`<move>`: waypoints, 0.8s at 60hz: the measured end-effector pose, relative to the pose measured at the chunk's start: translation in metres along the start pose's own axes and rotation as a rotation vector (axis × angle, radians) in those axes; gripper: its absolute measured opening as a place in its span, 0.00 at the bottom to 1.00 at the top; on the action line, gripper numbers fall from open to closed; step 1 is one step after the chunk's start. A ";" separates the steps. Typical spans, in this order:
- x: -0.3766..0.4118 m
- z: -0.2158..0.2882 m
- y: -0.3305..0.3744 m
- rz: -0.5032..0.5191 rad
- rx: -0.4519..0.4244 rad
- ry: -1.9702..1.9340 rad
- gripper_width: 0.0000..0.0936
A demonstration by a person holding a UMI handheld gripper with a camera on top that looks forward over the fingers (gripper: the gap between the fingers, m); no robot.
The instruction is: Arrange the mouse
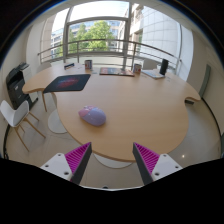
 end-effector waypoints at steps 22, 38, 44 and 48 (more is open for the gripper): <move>0.045 0.065 -0.107 0.029 -0.017 0.050 0.90; 0.042 0.097 -0.146 0.030 -0.031 -0.042 0.61; 0.042 0.097 -0.147 0.015 -0.029 -0.046 0.57; 0.043 0.097 -0.147 0.007 -0.020 -0.051 0.53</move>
Point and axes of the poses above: the point between the fingertips, and its own axes, seen from behind it with the camera up: x to the left, z up, y backward, against the way the camera looks, the point moved 5 cm from there along y, backward, against the way the camera looks, and after that the axes turned 4 degrees about z, right-handed, at the moved point
